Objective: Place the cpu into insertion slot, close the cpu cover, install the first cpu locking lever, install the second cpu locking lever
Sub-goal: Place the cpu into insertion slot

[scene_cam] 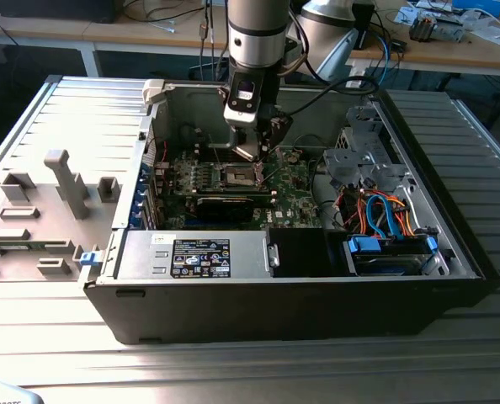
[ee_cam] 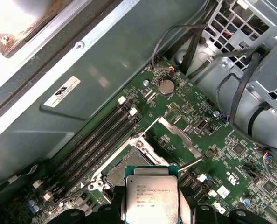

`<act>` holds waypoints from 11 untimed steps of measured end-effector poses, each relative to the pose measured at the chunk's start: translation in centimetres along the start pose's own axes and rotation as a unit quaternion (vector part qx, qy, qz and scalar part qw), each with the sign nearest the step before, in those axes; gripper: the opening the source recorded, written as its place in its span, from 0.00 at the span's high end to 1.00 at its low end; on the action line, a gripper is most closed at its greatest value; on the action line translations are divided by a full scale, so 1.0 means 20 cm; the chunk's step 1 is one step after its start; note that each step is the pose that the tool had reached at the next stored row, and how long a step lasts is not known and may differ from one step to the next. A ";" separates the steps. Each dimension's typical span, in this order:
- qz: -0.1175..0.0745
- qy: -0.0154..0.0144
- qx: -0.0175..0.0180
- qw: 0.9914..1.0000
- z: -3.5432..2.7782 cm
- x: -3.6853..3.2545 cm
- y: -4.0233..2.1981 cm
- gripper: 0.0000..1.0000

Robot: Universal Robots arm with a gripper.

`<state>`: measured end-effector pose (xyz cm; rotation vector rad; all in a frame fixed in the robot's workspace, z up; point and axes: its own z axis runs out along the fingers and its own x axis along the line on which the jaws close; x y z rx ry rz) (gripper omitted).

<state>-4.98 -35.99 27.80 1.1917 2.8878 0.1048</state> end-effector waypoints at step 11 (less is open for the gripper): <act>0.016 -0.001 0.000 1.000 0.005 0.000 0.000 0.46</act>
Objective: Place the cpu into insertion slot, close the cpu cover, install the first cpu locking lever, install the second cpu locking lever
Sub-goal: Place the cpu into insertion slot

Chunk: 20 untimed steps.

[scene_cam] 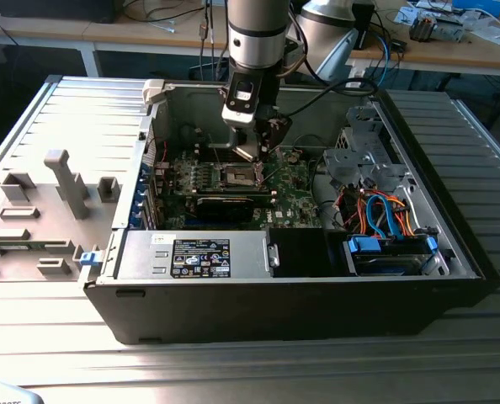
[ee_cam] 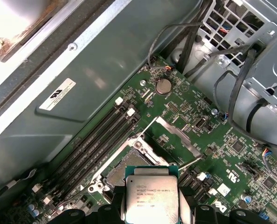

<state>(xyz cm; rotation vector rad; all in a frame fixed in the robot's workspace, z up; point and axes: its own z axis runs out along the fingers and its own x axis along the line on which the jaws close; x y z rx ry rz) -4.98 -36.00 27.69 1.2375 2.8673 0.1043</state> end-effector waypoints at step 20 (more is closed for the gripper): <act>0.014 -0.001 0.000 1.000 0.006 0.000 0.000 0.46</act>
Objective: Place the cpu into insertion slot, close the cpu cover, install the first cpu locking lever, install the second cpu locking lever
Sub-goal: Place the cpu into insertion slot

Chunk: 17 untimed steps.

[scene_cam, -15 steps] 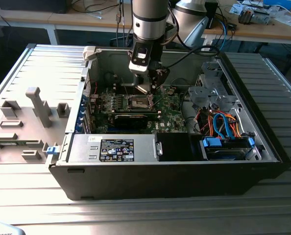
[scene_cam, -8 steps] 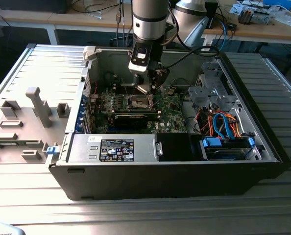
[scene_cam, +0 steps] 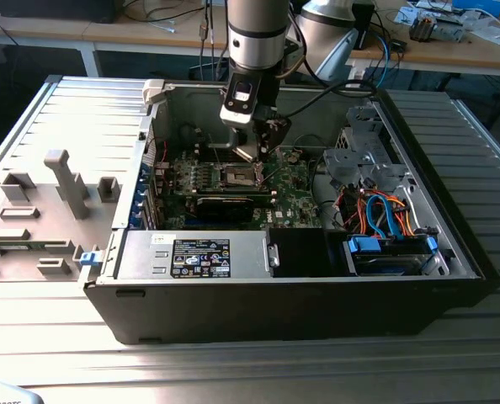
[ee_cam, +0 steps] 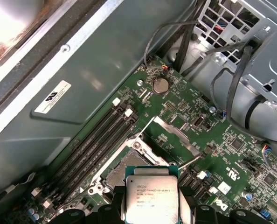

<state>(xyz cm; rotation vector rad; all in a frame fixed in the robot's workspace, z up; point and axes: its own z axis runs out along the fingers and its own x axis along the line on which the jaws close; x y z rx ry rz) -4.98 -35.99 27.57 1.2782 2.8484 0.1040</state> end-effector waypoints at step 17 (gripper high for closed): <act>0.011 -0.001 0.000 1.000 0.006 0.000 0.000 0.46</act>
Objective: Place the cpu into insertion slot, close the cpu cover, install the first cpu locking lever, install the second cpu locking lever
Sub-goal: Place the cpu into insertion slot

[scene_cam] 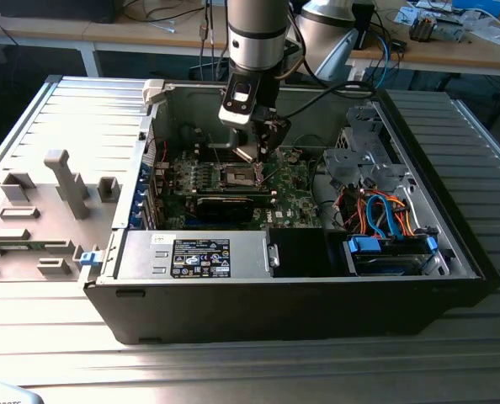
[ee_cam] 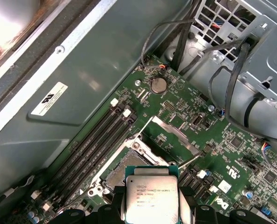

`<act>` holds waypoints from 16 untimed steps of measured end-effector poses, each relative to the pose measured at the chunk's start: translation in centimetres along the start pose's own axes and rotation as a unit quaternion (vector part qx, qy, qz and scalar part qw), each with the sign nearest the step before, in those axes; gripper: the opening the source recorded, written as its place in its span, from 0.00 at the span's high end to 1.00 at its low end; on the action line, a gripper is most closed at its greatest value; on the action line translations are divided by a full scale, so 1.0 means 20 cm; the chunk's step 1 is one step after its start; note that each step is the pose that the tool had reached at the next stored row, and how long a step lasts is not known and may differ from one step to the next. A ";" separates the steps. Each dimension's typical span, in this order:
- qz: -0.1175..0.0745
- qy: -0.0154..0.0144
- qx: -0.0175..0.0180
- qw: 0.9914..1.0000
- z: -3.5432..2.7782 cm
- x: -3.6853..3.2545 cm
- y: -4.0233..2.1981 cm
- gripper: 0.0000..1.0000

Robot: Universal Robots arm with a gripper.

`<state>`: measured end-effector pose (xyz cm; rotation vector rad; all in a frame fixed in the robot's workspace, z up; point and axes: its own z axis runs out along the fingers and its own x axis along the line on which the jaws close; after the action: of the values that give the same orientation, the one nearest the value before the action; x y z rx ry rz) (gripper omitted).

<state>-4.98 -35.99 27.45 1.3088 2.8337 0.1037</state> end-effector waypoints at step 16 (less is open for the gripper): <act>0.009 -0.001 0.000 1.000 0.006 0.000 0.000 0.46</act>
<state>-4.98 -36.00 27.34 1.3348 2.8209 0.1034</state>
